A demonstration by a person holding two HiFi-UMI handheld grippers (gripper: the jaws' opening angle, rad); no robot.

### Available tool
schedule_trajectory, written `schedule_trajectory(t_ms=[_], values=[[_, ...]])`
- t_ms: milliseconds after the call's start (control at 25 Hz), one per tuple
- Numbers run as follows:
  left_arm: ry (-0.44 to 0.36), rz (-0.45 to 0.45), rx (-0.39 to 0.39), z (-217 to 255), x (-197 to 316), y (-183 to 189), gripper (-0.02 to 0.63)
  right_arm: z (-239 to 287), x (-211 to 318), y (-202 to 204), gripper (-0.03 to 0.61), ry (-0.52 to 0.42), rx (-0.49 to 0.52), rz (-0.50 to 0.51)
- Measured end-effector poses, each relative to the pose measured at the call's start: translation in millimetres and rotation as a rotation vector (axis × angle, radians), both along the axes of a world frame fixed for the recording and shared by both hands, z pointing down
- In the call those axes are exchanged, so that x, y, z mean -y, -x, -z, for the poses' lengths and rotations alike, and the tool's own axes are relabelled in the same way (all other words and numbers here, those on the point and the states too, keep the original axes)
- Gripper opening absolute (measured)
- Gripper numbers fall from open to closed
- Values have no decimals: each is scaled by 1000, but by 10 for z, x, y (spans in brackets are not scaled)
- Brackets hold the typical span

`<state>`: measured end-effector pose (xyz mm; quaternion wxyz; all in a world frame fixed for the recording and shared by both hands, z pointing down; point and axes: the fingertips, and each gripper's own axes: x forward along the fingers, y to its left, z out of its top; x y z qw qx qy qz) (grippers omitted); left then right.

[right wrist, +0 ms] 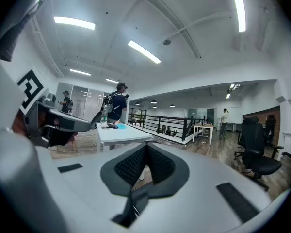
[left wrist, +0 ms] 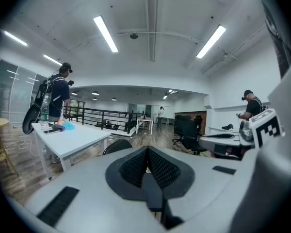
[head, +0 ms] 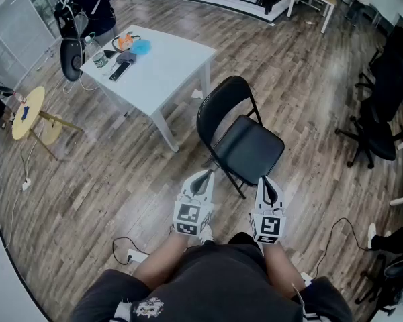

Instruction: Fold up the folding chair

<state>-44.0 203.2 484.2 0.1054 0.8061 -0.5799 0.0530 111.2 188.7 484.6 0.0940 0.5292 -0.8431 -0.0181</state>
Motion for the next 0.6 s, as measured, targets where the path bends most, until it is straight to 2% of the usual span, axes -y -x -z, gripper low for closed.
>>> schedule_trajectory(t_ms=[200,600], values=[[17,-15,7,-68,386,229,5,-109,290,-28,14,20,-16,-45],[80,-71,65,-451,1521,252,5,-766,1191,-198,14,126,4,-130]])
